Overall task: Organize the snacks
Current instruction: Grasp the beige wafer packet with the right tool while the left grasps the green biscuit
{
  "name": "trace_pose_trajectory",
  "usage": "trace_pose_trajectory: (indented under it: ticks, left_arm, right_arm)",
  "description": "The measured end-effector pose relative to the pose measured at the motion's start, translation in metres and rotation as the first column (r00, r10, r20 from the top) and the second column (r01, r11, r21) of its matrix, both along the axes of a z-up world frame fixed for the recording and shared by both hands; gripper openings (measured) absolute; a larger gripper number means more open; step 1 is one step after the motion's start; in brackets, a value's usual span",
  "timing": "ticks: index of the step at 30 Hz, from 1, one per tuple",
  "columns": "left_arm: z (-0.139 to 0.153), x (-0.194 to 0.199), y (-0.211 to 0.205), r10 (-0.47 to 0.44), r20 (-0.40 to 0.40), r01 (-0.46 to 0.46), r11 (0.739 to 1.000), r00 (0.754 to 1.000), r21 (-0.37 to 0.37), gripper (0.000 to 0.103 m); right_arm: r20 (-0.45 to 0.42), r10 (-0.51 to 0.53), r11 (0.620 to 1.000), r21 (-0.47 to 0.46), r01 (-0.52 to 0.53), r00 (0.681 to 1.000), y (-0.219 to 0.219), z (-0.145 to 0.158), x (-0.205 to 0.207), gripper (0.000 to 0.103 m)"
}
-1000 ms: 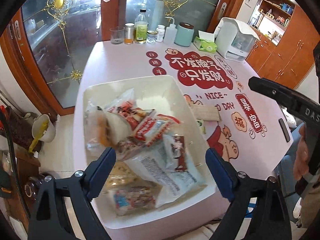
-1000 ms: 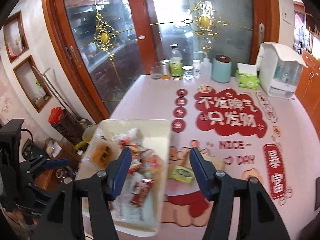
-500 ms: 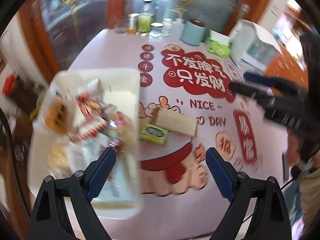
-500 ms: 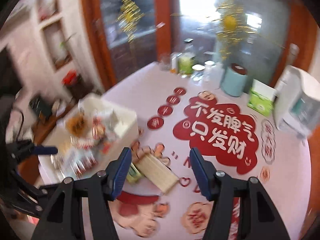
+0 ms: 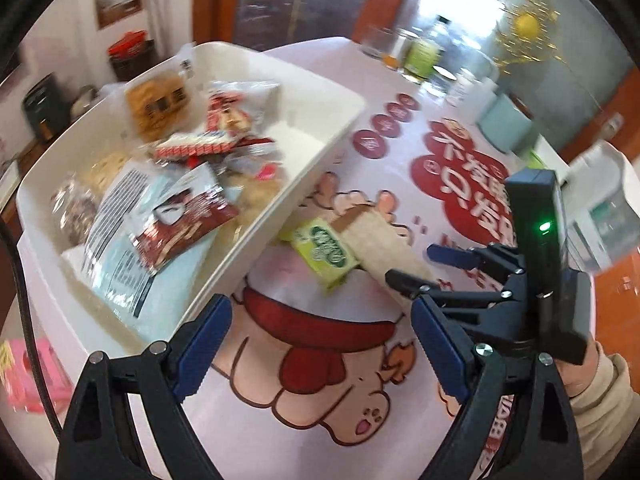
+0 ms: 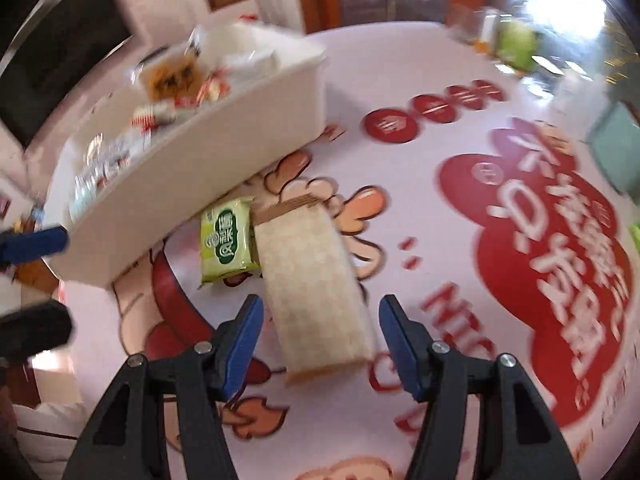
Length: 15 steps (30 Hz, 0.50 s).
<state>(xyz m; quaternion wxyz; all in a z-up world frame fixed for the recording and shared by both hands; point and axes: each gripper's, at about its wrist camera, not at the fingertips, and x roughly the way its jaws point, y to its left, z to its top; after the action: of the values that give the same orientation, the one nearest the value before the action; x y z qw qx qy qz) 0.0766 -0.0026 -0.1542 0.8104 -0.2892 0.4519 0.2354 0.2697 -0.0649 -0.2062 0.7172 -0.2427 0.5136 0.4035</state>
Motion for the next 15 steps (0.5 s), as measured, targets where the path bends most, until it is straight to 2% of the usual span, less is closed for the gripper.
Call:
trace_pose_trajectory:
  ticks: [3,6,9,12,15]
  left_arm:
    - [-0.006,-0.005,0.001,0.062,-0.007,-0.062,0.998,0.998,-0.003,0.091]
    - [-0.010,-0.003,-0.001,0.088,-0.009,-0.088,0.996,0.996,-0.013,0.091]
    - [-0.015,0.009,-0.009,0.099,-0.017,-0.100,0.995,0.995,-0.025,0.091]
    - [-0.023,0.027,-0.016,0.120,-0.033,-0.120,0.993,0.992,-0.004,0.091]
    - [-0.037,0.048,-0.014,0.182,-0.065,-0.181,0.983,0.981,0.026,0.091]
  right_arm:
    - [0.015,0.074,0.997,-0.034,-0.074,0.997,0.013,-0.019,-0.005,0.061]
    - [0.061,0.135,0.990,-0.040,-0.133,0.989,0.016,-0.024,-0.014,0.060]
    - [0.098,0.168,0.986,-0.032,-0.166,0.981,0.011,-0.025,-0.019,0.055]
    - [0.111,0.136,0.991,-0.018,-0.135,0.984,-0.003,-0.025,-0.012,0.054]
    - [0.118,0.072,0.997,-0.007,-0.072,0.990,-0.023,-0.022,0.004,0.054]
